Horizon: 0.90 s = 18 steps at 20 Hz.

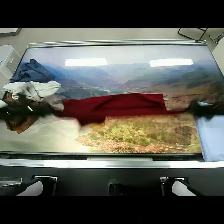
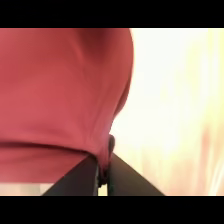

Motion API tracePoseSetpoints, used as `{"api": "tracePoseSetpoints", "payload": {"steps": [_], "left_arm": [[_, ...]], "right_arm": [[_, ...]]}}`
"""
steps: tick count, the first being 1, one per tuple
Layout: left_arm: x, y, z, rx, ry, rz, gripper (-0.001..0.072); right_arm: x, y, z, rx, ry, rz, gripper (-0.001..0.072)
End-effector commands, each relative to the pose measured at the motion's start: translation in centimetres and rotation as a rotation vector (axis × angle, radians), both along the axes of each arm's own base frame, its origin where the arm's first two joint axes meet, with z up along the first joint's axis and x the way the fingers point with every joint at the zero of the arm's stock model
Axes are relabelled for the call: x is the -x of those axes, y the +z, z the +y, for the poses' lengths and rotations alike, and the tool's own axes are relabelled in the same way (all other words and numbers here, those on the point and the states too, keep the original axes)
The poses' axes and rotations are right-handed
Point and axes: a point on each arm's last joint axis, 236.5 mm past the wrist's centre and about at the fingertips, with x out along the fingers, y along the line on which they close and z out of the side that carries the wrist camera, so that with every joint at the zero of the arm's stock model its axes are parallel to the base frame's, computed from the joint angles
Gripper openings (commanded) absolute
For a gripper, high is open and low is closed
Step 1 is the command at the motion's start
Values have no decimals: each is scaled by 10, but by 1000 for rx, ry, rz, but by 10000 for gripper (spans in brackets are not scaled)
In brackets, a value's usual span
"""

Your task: Fold the clothes and pants, and hang the long-sleeved shirts on hangers.

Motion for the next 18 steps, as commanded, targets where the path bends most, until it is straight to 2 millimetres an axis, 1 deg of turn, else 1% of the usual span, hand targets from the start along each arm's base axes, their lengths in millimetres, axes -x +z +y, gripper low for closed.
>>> {"api": "tracePoseSetpoints", "payload": {"steps": [1,2,3,4,5,6,7,8,9,11,13,14,15,16,17,18], "left_arm": [[-10,271,11,-164,84,-714,25],[12,339,14,-245,129,-898,25],[45,391,15,-322,168,-1029,25],[75,420,15,-365,206,-1088,25],[103,436,13,-380,237,-1120,25],[126,443,7,-372,252,-1143,25],[144,446,2,-368,256,-1162,25],[159,448,-1,-377,263,-1181,25],[171,450,0,-393,284,-1195,25],[188,459,7,-406,348,-1224,25],[197,471,11,-415,386,-1269,24],[197,475,12,-410,395,-1285,24],[194,476,13,-408,399,-1286,24],[186,473,15,-407,396,-1268,24],[173,464,18,-409,386,-1229,24],[153,449,22,-414,363,-1161,24]], "right_arm": [[-17,274,-21,373,-107,-714,37],[9,344,-14,481,-133,-866,37],[38,385,-1,556,-132,-944,37],[68,408,15,613,-117,-974,37],[91,417,27,641,-114,-977,38],[114,419,35,647,-136,-969,38],[131,419,40,643,-161,-957,38],[147,421,45,635,-186,-959,38],[160,427,50,643,-204,-979,38],[182,449,60,656,-237,-1072,38],[195,470,64,658,-277,-1162,38],[195,476,63,647,-291,-1181,38],[192,475,61,643,-292,-1177,38],[182,468,57,627,-281,-1145,38],[166,453,51,604,-261,-1082,38],[146,430,44,573,-232,-989,37]]}}
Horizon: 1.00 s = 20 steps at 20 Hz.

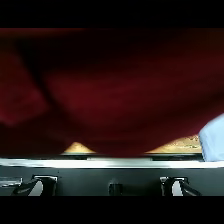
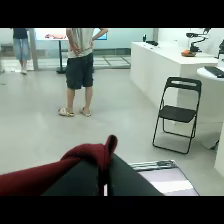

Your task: Fold the clothes and pants, and hang the long-sleeved shirts on hangers.

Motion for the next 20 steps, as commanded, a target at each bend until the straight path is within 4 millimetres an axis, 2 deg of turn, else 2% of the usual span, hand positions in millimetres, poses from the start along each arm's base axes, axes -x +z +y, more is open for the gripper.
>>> {"api": "tracePoseSetpoints", "payload": {"steps": [1,2,4,6,7,9,10,11,12,14,15,17,19,20], "left_arm": [[-47,-41,13,10,-1,178,24],[-75,-75,17,23,-22,309,25],[-133,-166,24,66,-78,610,25],[-184,-269,17,131,-138,871,24],[-199,-320,10,162,-158,981,25],[-214,-422,-6,220,-175,1184,25],[-217,-470,-13,244,-170,1269,26],[-219,-508,-19,260,-163,1332,26],[-224,-543,-24,277,-151,1381,26],[-247,-581,-35,362,-148,1405,26],[-264,-588,-36,408,-143,1376,27],[-306,-588,-28,446,-97,1274,26],[-340,-575,-16,452,-55,1163,26],[-354,-568,-10,447,-35,1104,27]], "right_arm": [[-50,-61,-16,-120,54,245,37],[-74,-102,-21,-197,99,401,35],[-111,-200,-27,-317,190,778,34],[-144,-295,-36,-319,162,1088,33],[-162,-343,-36,-292,137,1211,34],[-183,-435,-30,-293,72,1411,34],[-191,-474,-19,-322,69,1476,35],[-201,-510,-8,-352,70,1522,35],[-211,-538,0,-371,69,1544,35],[-244,-579,11,-396,51,1504,37],[-265,-589,10,-410,39,1436,37],[-308,-582,-2,-473,-12,1242,38],[-346,-560,-22,-545,-56,1035,38],[-358,-551,-32,-580,-74,958,38]]}}
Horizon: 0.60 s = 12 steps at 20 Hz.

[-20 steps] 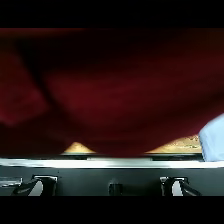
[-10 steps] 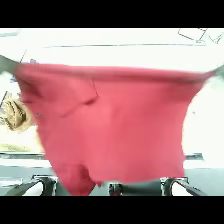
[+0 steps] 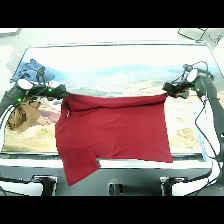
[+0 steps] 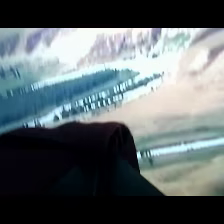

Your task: Fold the clothes and pants, and hang the long-sleeved shirts on hangers.

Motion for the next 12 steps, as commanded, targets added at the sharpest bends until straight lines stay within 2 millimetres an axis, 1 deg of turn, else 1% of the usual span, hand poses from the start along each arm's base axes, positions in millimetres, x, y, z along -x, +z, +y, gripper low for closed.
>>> {"api": "tracePoseSetpoints", "payload": {"steps": [1,2,3,4,6,7,8,9,10,11,12], "left_arm": [[-56,6,18,-32,111,-165,27],[-63,8,21,-43,130,-195,27],[-66,6,20,-47,137,-204,27],[-66,-1,15,-48,131,-196,27],[-63,-21,0,-46,104,-157,27],[-61,-29,-7,-43,93,-143,27],[-60,-30,-12,-43,85,-140,27],[-60,-25,-13,-39,76,-142,27],[-57,-15,-12,-31,61,-138,27],[-49,-2,-9,-18,31,-119,27],[-35,7,-8,-12,-29,-86,27]], "right_arm": [[-60,20,-31,-25,-185,-275,38],[-62,19,-39,-24,-202,-284,38],[-59,11,-42,-25,-208,-262,38],[-53,-2,-45,-27,-212,-218,38],[-40,-27,-41,-34,-201,-128,38],[-35,-36,-37,-51,-200,-93,37],[-34,-38,-33,-66,-193,-82,37],[-32,-34,-32,-71,-180,-79,39],[-28,-25,-35,-61,-152,-65,39],[-20,-14,-39,-48,-107,-34,39],[-5,-6,-41,-37,-51,16,39]]}}
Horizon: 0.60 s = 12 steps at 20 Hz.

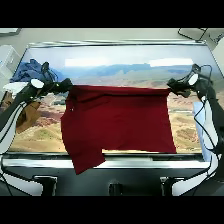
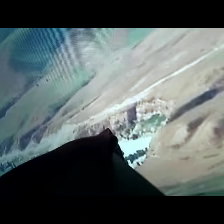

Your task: Fold the clothes and pants, and hang the long-sleeved shirts on hangers.

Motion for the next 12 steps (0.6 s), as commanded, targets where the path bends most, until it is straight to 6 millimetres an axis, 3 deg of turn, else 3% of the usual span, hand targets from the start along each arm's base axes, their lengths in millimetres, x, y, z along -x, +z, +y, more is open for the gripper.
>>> {"api": "tracePoseSetpoints", "payload": {"steps": [1,4,6,9,12], "left_arm": [[43,19,-1,14,-168,124,26],[132,-10,0,21,-335,454,26],[174,-37,-6,29,-378,603,26],[197,-54,-11,45,-389,674,26],[199,-55,-12,47,-392,681,26]], "right_arm": [[47,16,1,9,174,170,38],[130,-1,9,-36,303,494,38],[159,-21,14,-66,311,597,38],[174,-38,21,-98,321,636,37],[164,-41,18,-78,317,597,37]]}}
